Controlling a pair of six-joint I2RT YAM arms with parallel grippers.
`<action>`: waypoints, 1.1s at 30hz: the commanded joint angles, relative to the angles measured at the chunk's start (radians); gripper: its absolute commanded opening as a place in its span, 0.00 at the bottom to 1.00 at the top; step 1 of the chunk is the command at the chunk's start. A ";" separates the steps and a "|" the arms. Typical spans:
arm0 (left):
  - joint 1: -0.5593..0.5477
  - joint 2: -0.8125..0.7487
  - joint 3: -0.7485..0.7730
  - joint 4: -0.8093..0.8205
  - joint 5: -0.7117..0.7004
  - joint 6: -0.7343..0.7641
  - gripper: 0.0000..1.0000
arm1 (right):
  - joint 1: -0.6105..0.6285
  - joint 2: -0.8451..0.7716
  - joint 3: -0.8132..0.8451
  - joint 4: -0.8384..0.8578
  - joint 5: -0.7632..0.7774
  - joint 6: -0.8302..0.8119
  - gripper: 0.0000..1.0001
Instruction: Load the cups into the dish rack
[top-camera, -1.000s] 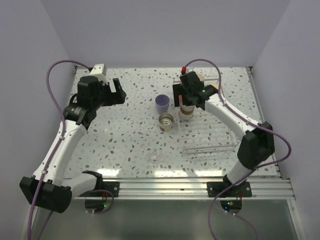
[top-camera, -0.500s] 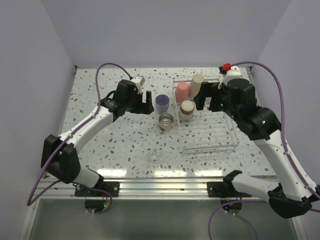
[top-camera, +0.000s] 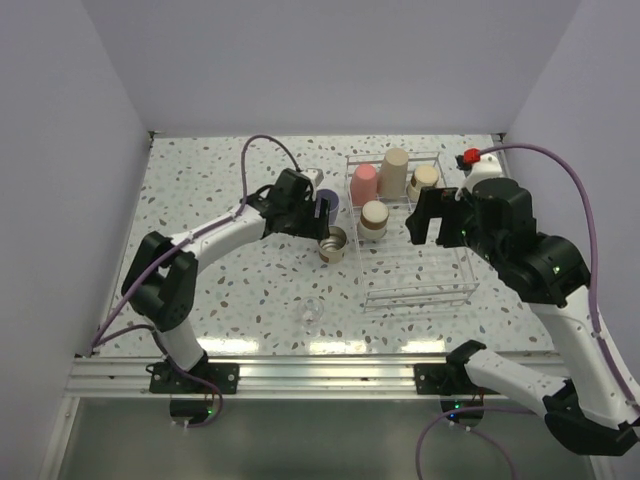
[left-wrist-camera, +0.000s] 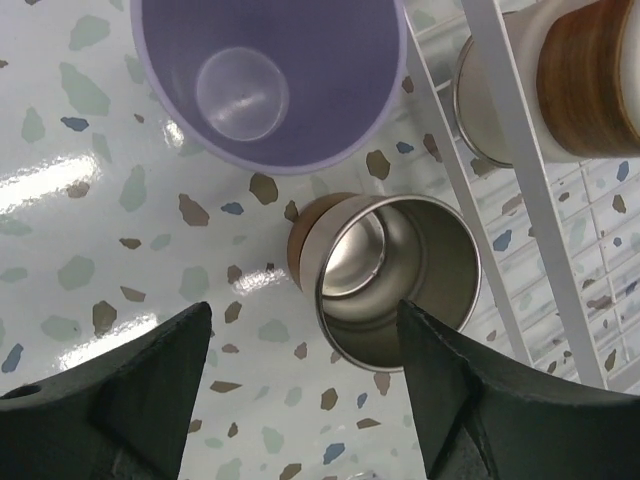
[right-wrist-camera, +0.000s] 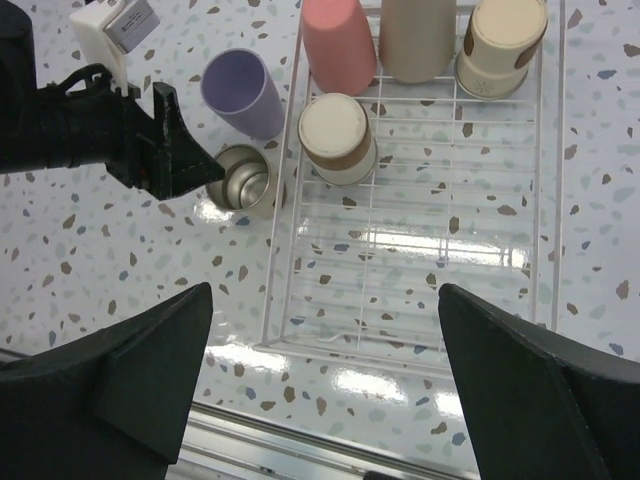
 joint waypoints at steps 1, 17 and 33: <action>-0.016 0.045 0.080 0.051 -0.029 -0.014 0.77 | 0.005 -0.032 0.008 -0.048 0.037 0.007 0.98; -0.050 0.120 0.091 0.063 -0.061 -0.030 0.09 | 0.005 -0.051 -0.007 -0.088 0.041 0.015 0.98; -0.047 -0.292 -0.044 -0.001 -0.253 0.020 0.00 | 0.004 -0.011 -0.007 0.010 -0.130 0.075 0.98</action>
